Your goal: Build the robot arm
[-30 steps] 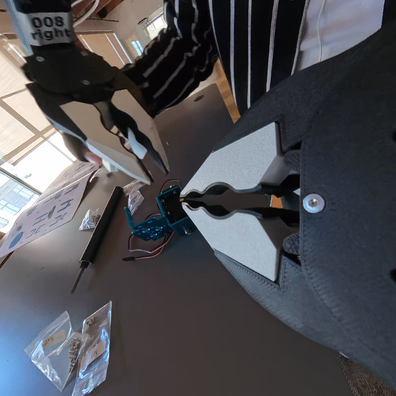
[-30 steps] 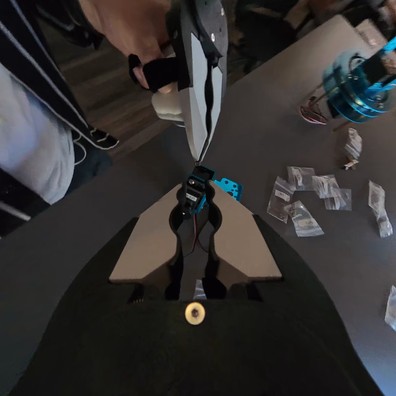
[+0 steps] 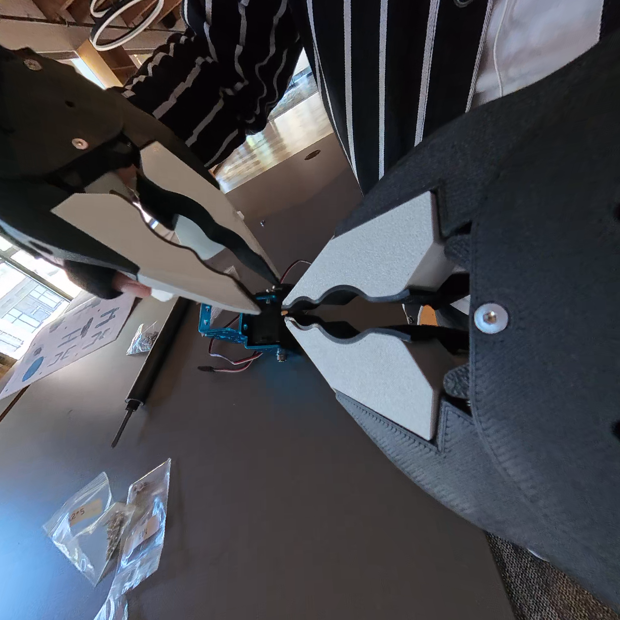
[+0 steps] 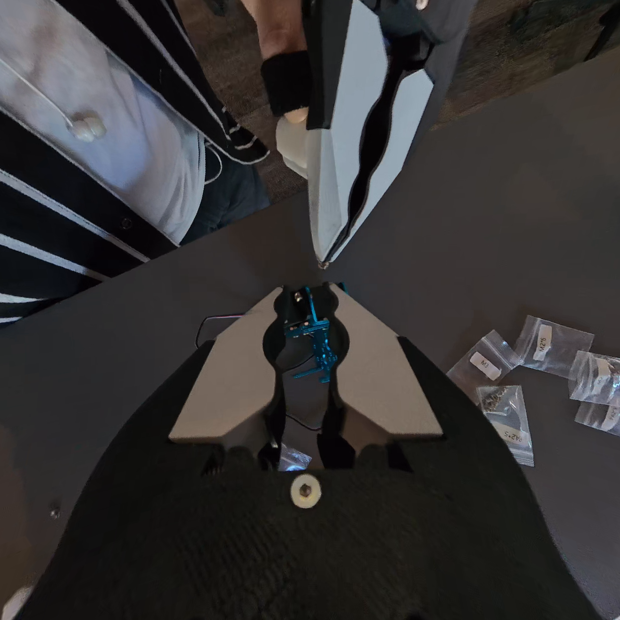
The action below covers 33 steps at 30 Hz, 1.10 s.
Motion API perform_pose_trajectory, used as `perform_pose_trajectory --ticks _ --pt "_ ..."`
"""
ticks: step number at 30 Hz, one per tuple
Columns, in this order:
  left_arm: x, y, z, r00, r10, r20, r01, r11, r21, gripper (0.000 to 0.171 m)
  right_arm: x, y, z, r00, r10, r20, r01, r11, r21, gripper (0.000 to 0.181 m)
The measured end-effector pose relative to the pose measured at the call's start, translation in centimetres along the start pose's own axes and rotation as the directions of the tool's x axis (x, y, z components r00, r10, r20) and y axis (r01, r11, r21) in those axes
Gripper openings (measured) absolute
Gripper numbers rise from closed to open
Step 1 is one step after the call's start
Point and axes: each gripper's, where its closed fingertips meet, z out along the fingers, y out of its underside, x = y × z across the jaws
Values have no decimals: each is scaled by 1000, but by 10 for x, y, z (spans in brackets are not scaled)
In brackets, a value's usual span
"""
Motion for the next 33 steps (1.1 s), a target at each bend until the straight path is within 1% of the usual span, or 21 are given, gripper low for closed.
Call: perform_pose_trajectory --ticks 1,4,7,10,13,20,24,26,29,33 --pt "0 0 0 1000 1 0 -1 1000 1 0 2 -1 -2 1000 24 -4 -24 1000 11 21" --pt "0 -2 -1 1000 -4 -11 4 1000 15 0 5 4 -6 996 94 -4 -94 995 14 19" --pt "0 -4 0 1000 -6 -23 6 999 32 0 2 11 -7 995 99 7 -99 995 -3 13" --pt "0 -3 4 1000 -5 -31 6 1000 31 0 -2 8 -6 992 115 48 -116 993 14 13" --pt "-2 -3 8 999 -9 -33 10 999 39 0 -3 8 -2 989 134 63 -134 991 -5 14" --pt "0 -4 12 999 -2 -40 5 998 67 0 -1 3 -4 981 189 44 -191 981 34 13" --pt "3 -4 16 998 25 -59 -20 997 73 0 -3 3 -2 981 194 19 -195 980 38 12" --pt "0 -3 17 998 39 -42 -36 997 68 0 -3 4 -3 982 188 -5 -187 981 43 12" --pt "1 -3 19 998 36 -56 -32 997 70 0 -1 5 -5 983 180 -35 -177 982 64 10" --pt "1 -3 20 997 33 -68 -29 997 67 0 -3 6 -6 980 195 -30 -192 978 78 11"
